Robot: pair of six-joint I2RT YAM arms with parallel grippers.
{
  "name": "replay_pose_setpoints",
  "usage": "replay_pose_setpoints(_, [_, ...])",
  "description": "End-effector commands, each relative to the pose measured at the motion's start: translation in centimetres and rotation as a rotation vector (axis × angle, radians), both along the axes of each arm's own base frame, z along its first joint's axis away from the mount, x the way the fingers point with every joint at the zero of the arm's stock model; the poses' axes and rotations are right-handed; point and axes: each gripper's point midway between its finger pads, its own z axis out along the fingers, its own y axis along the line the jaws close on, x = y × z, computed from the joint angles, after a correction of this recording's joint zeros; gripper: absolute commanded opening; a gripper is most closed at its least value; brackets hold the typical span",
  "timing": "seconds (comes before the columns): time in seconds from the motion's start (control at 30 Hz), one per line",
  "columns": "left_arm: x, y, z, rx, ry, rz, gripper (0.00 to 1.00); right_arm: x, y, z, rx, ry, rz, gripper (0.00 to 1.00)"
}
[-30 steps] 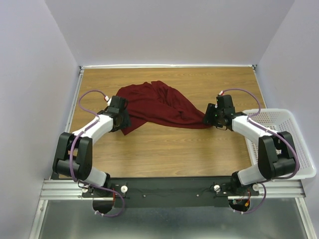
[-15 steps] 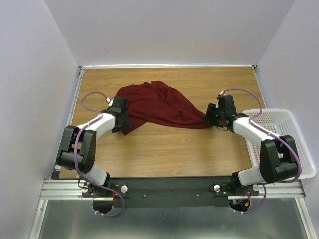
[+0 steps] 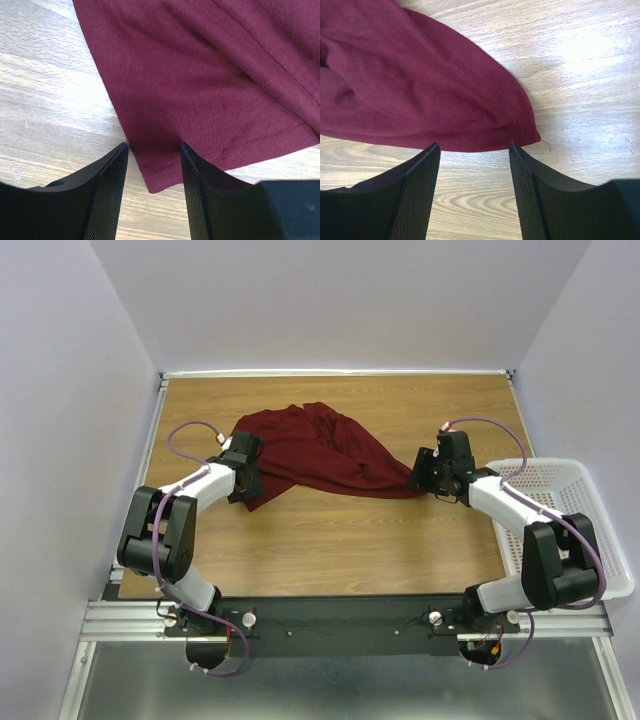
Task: Fold and stack the t-shirts
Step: Flatten the tshirt out
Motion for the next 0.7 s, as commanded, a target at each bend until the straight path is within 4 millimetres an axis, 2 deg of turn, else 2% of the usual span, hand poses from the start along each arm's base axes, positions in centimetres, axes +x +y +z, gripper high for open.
replay_pose_setpoints(0.0, [-3.7,-0.1,-3.1,0.006,0.161,0.001,0.54,-0.4,0.2,0.4,0.003,-0.019,0.013,0.64])
replay_pose_setpoints(0.1, [-4.2,0.1,-3.5,0.014,0.190,0.004,0.53,-0.4,0.2,0.7,0.007,-0.026,0.013,0.64])
replay_pose_setpoints(0.2, [-4.7,0.2,-3.8,0.021,0.217,0.003,0.47,-0.4,0.2,0.9,0.009,-0.034,0.013,0.64])
replay_pose_setpoints(0.47, [-5.4,0.6,-4.8,0.049,0.263,-0.001,0.24,-0.5,0.3,1.0,0.011,-0.040,0.018,0.64])
replay_pose_setpoints(0.53, [-5.3,0.9,-4.6,0.067,0.262,0.000,0.11,-0.6,0.3,0.9,0.008,-0.037,0.019,0.64])
replay_pose_setpoints(0.57, [-5.1,1.2,-4.3,0.086,0.257,0.005,0.00,-0.6,0.4,0.9,0.007,-0.037,0.022,0.64])
replay_pose_setpoints(0.67, [-3.8,2.3,-2.5,0.150,0.216,0.013,0.00,-0.8,0.3,0.7,-0.001,-0.032,0.024,0.64])
